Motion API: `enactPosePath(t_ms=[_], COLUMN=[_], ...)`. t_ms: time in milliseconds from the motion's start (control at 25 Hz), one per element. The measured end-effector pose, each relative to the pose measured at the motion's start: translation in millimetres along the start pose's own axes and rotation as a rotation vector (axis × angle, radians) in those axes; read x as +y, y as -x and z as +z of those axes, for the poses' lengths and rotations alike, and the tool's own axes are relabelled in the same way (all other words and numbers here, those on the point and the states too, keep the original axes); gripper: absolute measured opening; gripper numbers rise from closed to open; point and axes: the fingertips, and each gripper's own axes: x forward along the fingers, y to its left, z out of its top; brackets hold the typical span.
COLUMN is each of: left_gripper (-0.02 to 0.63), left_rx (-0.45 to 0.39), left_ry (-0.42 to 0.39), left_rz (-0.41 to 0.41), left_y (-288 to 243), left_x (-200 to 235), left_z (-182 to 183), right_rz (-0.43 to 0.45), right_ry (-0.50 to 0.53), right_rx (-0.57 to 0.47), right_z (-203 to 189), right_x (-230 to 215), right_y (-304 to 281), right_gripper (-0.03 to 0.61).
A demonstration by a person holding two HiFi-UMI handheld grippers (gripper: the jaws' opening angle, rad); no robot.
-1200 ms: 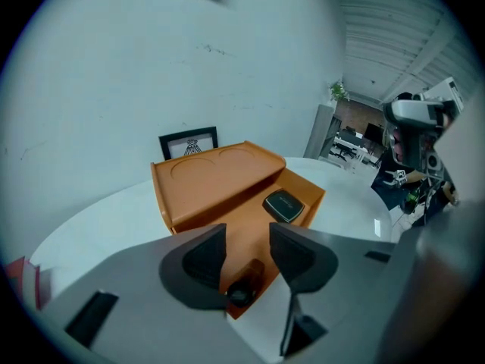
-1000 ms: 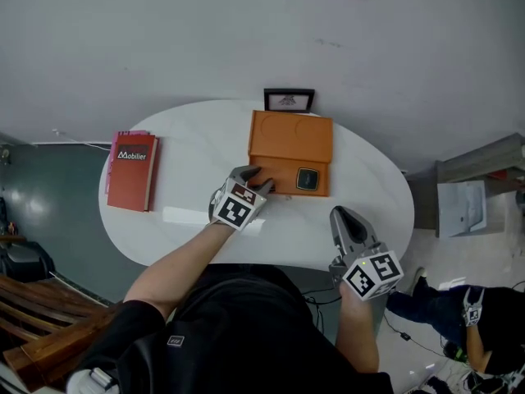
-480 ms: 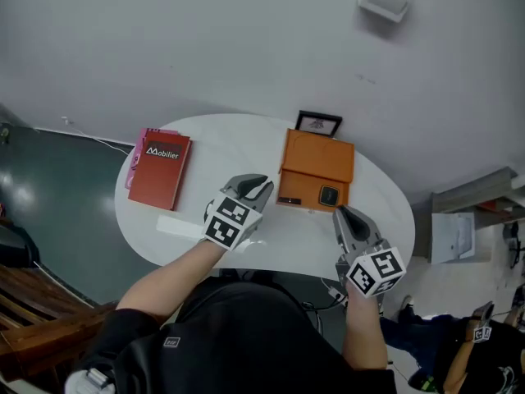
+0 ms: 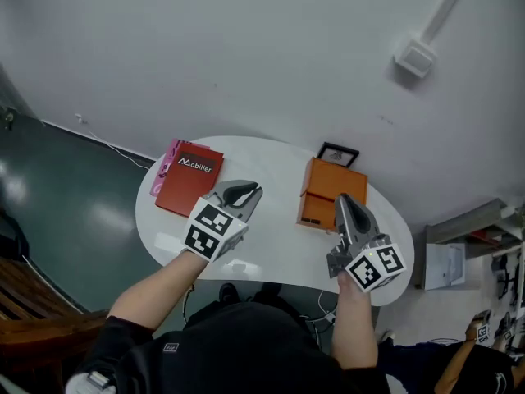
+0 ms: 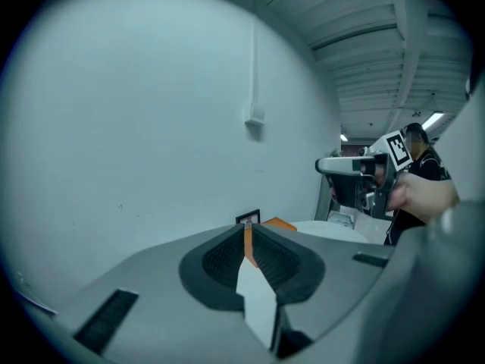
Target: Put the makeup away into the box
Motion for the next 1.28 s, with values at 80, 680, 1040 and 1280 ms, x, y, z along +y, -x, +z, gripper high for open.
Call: enactPosePath(t_ms=[80, 680, 1040, 1280], left_gripper=[0.038, 0.032, 0.031, 0.031], left_rx=[-0.028, -0.148, -0.135, -0.135], left_ry=[-0.007, 0.026, 0.055, 0.035], left_rz=[0.013, 0.224, 0.251, 0.254], left_y=[16.5, 55.1, 44.4, 46.3], left_x=[4.9, 24.1, 10.0, 0.4], left_z=[12.1, 67.8, 59.2, 59.0], right_rz=[0.028, 0.165, 0.072, 0.084], right_ry=[-0.039, 0.116, 0.037, 0.191], right_rx=[-0.052, -0.067, -0.093, 0.019], right_z=[12.9, 58.6, 53.2, 28.0], right_x=[15.0, 32.4, -9.8, 0.3], right_y=[-2.9, -18.8, 6.4, 20.1], right_gripper=[0.037, 0.035, 0.034, 0.034])
